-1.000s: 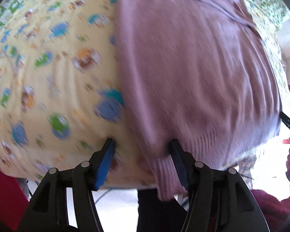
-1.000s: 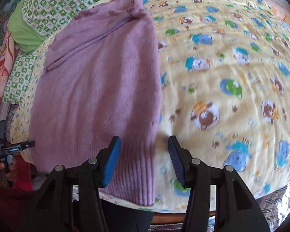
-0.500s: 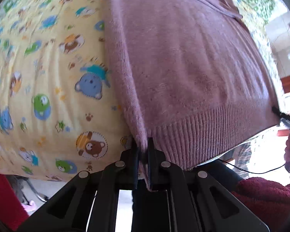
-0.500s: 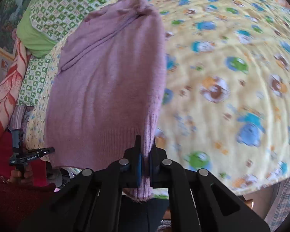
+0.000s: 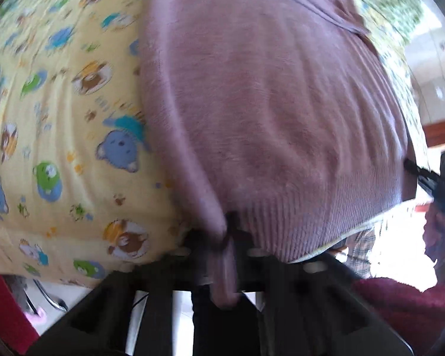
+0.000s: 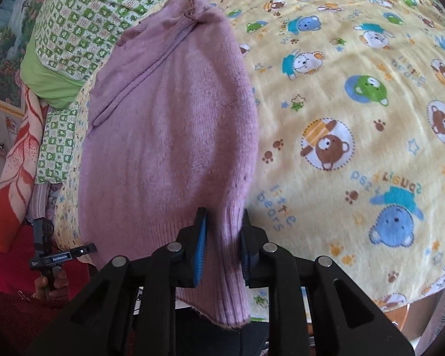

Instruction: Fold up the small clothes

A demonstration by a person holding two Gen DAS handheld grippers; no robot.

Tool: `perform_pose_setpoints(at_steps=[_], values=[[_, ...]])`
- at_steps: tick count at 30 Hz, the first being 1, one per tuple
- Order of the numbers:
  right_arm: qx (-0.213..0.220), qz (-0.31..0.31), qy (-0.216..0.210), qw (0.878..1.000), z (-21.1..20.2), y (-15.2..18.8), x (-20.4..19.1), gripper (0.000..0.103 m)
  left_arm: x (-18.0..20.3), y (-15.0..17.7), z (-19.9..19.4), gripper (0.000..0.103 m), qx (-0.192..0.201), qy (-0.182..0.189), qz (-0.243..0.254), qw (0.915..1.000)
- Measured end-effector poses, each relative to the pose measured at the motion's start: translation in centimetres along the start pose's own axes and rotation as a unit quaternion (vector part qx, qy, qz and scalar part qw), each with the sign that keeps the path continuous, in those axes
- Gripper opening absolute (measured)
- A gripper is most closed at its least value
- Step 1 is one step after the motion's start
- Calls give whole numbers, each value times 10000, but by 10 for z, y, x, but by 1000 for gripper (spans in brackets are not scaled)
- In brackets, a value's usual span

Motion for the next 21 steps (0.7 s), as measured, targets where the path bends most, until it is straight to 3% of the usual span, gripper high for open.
perform_pose_setpoints(at_steps=[1,5,10,14,21], values=[[-56,-9,20,10000,0,0,1,6,2,2,-3,5,51,0,66,10000],[-278,17,-33,9996,-9,9,18,6,-5,10,-9,4,124,156,-52,9998],[-232,265,-724,9968,-15,-7,8,6,-4,-11,-45,4,607,584,-163,9963],[151,332,-1503,9880,-39,-48,-20,6,12,-58,-83,4,1205,591,-35,9909],[941,180,-1996,9752,-68,-156,-57,6,19,-177,-139,4,2235,549,142,9730]])
Point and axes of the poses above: each gripper's, at about its wrist camera, not at the fingertips, and z roughly the way its jaws point, x to its right, y to its underside, the point moved 5 cm from there along z, roughly the way its jaws point, and after that the axes turned 15 degrees about y, right-handed, at the moved point
